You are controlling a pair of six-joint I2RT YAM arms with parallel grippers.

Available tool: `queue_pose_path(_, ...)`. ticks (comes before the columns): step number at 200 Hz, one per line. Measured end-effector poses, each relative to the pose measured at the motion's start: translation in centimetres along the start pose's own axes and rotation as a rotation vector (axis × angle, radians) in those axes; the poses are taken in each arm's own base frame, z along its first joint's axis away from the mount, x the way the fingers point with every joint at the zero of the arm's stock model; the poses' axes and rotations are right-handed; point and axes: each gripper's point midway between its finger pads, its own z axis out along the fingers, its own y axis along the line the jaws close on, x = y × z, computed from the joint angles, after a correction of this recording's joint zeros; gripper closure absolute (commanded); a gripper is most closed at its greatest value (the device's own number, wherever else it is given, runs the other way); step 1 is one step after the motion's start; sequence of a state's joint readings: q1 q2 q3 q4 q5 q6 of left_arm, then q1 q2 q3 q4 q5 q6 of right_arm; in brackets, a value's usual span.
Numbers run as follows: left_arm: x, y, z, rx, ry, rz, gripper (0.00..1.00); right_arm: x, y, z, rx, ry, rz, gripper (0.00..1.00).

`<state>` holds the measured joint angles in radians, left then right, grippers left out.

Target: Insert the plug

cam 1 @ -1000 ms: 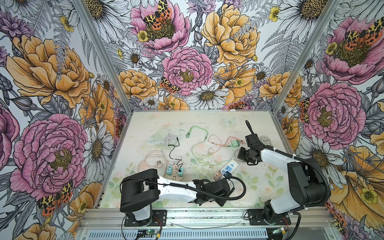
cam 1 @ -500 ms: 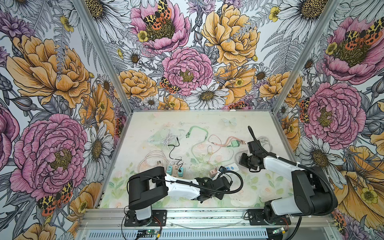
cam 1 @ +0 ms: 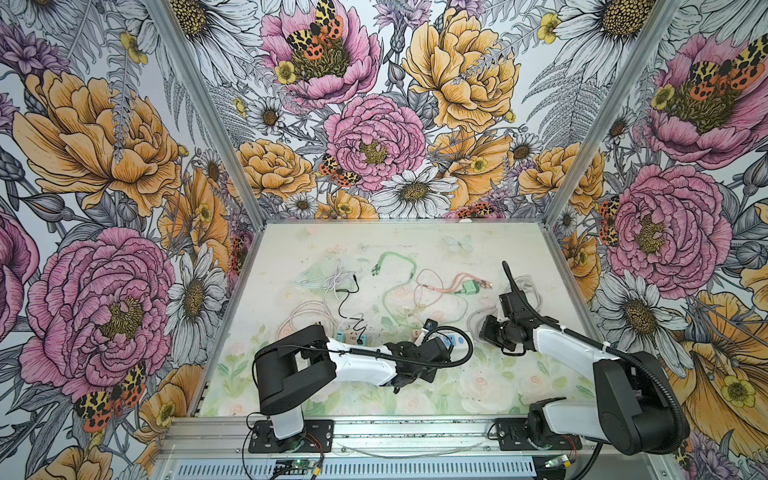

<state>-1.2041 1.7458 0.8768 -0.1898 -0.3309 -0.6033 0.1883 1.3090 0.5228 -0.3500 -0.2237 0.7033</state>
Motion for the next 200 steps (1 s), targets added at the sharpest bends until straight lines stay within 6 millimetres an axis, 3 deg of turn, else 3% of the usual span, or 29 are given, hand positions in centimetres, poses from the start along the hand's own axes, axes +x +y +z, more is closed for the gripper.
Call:
queue_pose_path(68,-0.6,1.6,0.3,-0.031,0.008,0.024,0.91,2.6,-0.5,-1.0,-0.049,0.021,0.048,1.00)
queue_pose_path(105,-1.3,-0.5,-1.2,0.057,0.015,0.081,0.82,2.5,-0.3,-2.0,-0.038,0.022,0.043,1.00)
queue_pose_path(129,-3.1,-3.0,-3.5,0.160,-0.022,0.099,0.80,0.3,1.1,-3.8,-0.037,-0.033,0.005,0.94)
queue_pose_path(153,-5.1,-4.6,-6.3,0.248,-0.077,0.101,0.77,-2.9,2.8,-6.1,-0.034,-0.133,-0.058,0.79)
queue_pose_path(180,-7.7,-4.9,-9.3,0.317,-0.148,0.095,0.74,-6.4,4.3,-7.8,-0.002,-0.222,-0.141,0.73)
queue_pose_path(200,-9.9,-3.8,-11.0,0.339,-0.201,0.065,0.69,-8.4,5.1,-7.6,0.032,-0.230,-0.190,0.68)
